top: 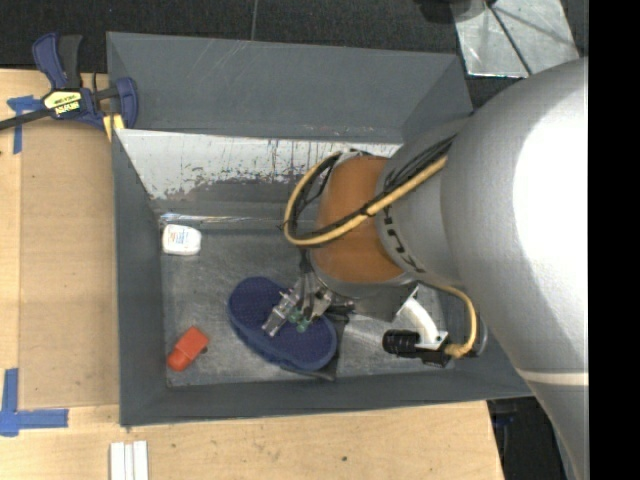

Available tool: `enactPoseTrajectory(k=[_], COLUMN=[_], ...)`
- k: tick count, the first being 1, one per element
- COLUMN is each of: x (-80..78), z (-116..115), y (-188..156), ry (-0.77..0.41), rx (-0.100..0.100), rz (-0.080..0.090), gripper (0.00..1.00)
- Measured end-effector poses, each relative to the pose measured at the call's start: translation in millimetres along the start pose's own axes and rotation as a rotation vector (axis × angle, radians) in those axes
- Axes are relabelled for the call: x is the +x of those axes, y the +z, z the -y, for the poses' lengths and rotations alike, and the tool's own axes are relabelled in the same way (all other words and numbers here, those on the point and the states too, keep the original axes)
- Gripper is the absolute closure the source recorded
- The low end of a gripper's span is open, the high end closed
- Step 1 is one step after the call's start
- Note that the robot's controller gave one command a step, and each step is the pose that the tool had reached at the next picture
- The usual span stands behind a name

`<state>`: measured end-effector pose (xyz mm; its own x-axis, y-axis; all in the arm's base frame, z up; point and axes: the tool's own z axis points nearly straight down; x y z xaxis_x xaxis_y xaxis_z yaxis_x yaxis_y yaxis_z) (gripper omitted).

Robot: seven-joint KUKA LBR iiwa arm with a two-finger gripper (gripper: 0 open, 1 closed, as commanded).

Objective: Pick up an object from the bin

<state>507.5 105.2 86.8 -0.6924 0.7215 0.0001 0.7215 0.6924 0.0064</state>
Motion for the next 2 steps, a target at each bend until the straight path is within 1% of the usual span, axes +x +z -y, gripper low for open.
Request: enactPoseTrajectory(k=[1,2], x=[-1.4,-2.5], z=[-1.6,-1.8], y=[-72.1,-80.0], ry=[-0.003,-0.006], rx=[0.0,0.004], rz=[0.004,0.002], gripper=[1.0,1.0])
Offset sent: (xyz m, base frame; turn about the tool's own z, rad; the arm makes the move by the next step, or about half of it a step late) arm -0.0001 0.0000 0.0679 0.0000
